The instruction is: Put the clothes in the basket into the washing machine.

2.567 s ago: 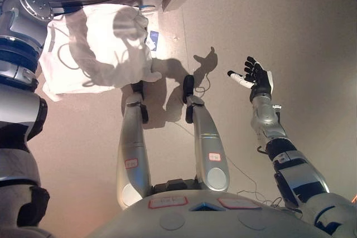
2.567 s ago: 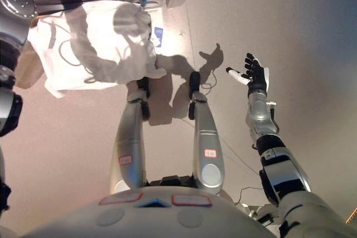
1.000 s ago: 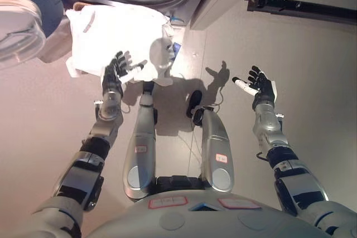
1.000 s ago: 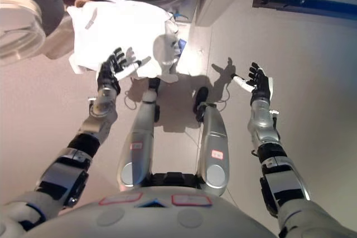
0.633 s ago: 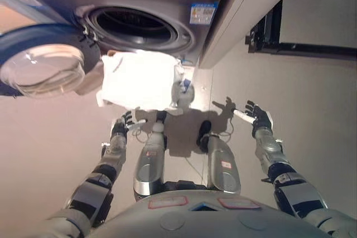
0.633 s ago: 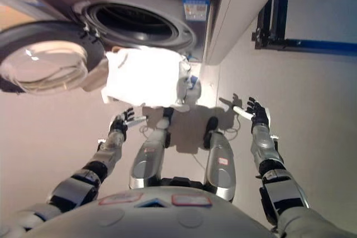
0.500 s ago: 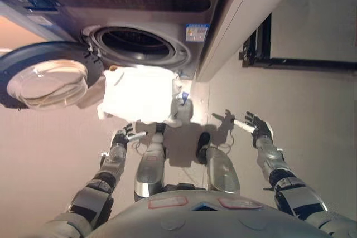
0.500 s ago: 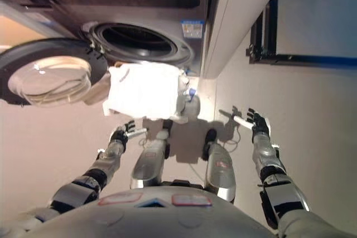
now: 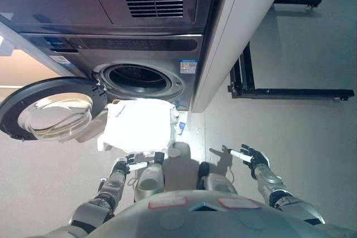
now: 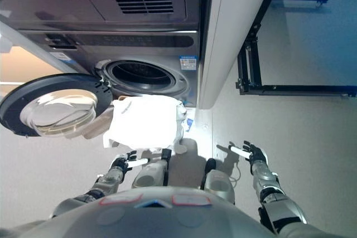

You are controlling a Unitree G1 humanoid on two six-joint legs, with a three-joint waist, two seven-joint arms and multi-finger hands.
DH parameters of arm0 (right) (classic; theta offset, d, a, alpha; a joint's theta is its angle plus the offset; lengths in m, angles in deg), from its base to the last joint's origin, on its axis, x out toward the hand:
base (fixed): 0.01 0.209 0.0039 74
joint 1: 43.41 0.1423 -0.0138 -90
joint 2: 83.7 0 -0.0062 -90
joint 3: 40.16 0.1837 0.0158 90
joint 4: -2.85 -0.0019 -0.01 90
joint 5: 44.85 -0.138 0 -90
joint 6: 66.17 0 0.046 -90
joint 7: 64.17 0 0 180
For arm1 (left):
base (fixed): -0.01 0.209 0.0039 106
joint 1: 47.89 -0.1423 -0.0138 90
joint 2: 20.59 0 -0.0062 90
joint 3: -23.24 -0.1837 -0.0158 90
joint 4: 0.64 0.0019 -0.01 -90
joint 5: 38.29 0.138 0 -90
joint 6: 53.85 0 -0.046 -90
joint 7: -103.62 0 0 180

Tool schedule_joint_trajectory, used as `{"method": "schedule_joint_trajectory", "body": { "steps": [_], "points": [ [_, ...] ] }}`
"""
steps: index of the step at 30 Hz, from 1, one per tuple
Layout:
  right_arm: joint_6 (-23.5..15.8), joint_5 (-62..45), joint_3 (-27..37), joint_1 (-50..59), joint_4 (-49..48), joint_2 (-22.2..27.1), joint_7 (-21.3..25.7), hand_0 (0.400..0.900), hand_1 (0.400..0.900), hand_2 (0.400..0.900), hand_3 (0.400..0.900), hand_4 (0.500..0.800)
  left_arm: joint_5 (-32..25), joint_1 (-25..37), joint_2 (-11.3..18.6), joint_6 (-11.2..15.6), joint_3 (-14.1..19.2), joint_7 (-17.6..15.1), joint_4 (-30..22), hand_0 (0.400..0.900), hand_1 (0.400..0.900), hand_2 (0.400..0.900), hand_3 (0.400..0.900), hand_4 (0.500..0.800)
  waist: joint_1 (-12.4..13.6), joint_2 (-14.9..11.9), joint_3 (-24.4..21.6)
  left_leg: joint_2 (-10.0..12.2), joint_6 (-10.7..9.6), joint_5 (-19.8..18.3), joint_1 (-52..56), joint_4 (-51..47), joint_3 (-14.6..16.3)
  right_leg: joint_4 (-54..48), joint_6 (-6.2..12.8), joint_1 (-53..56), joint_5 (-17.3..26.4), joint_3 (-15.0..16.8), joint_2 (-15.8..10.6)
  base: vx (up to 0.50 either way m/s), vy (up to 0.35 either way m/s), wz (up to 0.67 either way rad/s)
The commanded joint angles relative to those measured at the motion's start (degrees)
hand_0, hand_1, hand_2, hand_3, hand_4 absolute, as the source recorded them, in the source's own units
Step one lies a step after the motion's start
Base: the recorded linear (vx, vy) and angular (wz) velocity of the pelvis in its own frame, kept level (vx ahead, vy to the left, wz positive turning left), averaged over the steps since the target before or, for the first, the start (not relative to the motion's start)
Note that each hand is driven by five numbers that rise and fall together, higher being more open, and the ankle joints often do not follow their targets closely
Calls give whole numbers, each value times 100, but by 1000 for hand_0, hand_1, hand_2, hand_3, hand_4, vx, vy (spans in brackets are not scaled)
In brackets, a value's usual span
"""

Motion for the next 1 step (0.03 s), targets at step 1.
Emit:
{"method": "schedule_joint_trajectory", "body": {
  "steps": [1],
  "points": [
    [-152, 85, 8, 31, -214, 131, 15, 900, 900, 900, 900, 800, 103, 277, 18, 81, 273, -4, 297, 900, 900, 900, 900, 800, 41, -161, -7, -220, -128, 221, -190, -132, 66, -520, 332, 44, 800, 81, -257, 0, 0, 0]
  ]
}}
